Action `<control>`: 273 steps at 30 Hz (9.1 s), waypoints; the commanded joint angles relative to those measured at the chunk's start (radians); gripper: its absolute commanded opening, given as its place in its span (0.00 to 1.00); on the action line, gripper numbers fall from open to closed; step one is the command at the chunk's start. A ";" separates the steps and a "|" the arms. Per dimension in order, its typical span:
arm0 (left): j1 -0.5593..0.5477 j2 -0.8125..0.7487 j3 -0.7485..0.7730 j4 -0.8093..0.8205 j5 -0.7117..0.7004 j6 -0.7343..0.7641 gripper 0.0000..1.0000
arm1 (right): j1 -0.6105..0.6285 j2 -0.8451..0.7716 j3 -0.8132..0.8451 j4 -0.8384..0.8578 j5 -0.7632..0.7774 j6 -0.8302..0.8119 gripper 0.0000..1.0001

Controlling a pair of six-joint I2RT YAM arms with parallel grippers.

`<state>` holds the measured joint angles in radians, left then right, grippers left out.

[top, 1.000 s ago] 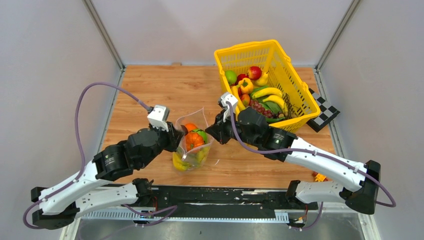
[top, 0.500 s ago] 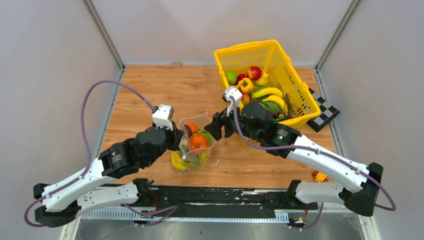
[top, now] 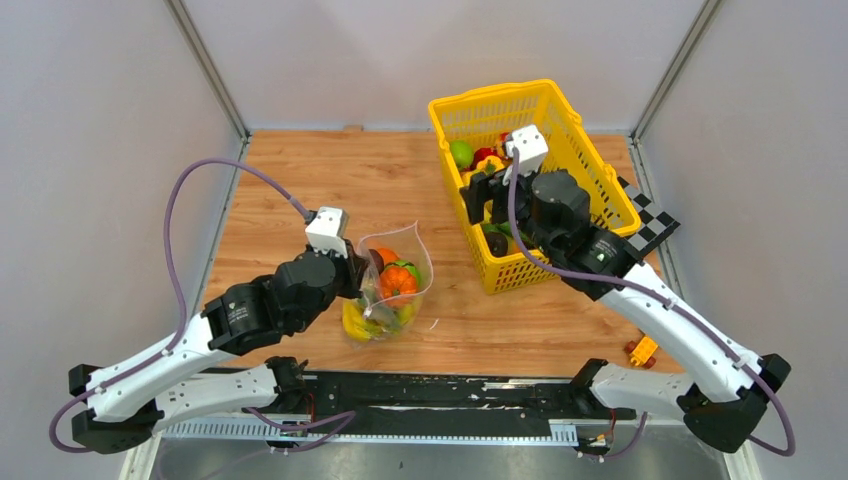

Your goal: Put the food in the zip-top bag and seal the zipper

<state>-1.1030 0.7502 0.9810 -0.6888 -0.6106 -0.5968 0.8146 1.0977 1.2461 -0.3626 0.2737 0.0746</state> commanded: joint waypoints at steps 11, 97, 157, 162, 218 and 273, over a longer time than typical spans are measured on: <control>0.057 0.039 0.029 0.062 -0.021 0.031 0.00 | -0.524 0.477 0.231 -0.018 -0.412 0.074 0.72; 0.264 -0.059 -0.025 0.155 0.417 -0.015 0.00 | 0.285 0.190 -0.084 0.300 -0.243 -0.296 0.47; 0.264 -0.126 0.204 -0.059 0.273 0.320 1.00 | 0.073 0.084 0.200 -0.309 -1.104 -0.310 0.00; 0.264 -0.130 0.216 -0.048 0.172 0.318 1.00 | 0.072 0.094 0.284 -0.421 -1.198 -0.429 0.00; 0.264 -0.140 -0.135 0.312 0.839 0.560 1.00 | 0.017 0.323 0.386 -0.657 -1.249 -0.833 0.12; 0.264 -0.148 -0.242 0.304 0.580 0.440 1.00 | 0.017 0.502 0.328 -0.643 -0.274 -0.114 0.69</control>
<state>-0.8410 0.6041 0.7395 -0.3882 -0.0246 -0.1410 0.8433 1.5902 1.5982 -0.9348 -0.0090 -0.0738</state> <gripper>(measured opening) 0.999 0.716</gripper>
